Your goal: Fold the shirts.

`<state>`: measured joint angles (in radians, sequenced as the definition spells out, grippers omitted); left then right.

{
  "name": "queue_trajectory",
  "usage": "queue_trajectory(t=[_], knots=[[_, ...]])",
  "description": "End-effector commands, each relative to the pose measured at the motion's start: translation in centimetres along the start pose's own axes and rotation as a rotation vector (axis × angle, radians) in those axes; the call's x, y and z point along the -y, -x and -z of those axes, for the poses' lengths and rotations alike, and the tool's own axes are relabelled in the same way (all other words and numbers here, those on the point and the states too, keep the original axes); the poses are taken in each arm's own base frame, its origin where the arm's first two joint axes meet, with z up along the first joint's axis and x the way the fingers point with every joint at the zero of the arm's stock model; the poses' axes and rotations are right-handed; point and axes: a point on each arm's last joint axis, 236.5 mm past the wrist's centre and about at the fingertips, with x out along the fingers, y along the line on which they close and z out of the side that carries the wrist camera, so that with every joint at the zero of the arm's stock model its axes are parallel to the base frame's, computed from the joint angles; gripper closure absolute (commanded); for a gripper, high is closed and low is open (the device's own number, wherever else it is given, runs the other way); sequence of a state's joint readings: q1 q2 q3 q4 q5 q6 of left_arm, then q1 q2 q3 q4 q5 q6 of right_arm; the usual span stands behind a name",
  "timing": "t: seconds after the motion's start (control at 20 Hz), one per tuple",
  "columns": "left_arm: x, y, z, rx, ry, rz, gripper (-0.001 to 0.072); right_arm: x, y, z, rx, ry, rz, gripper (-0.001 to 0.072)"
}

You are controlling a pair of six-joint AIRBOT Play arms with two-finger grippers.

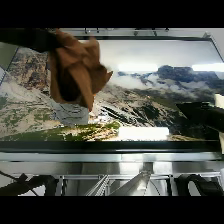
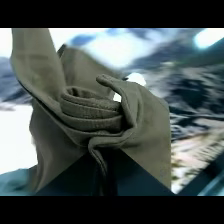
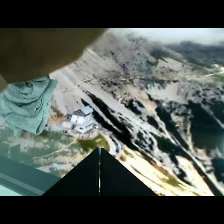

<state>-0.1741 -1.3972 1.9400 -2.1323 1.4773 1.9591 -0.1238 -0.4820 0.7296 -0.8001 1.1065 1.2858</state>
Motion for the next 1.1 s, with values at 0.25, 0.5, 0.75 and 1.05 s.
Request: queue_trajectory(t=[0.25,0.5,0.75,1.05], knots=[[17.5,-12.1,-2.4,-0.022,-0.219,0.41,0.0688,0.0,0.0,0.0,-0.001,0.0,-0.001,0.0695],[15.8,-13.6,-1.4,-0.019,-0.145,0.367,-0.001,0.0,0.0,0.0,-0.002,0.0,-0.001,0.0695],[8.1,-9.3,1.3,-0.133,-0.047,0.283,0.0389,0.0,0.0,0.0,-0.002,0.0,-0.001,0.0695],[-6.2,-13.5,13.9,-0.356,0.282,0.054,0.0692,0.0,0.0,0.0,-0.001,0.0,-0.001,0.0695]])
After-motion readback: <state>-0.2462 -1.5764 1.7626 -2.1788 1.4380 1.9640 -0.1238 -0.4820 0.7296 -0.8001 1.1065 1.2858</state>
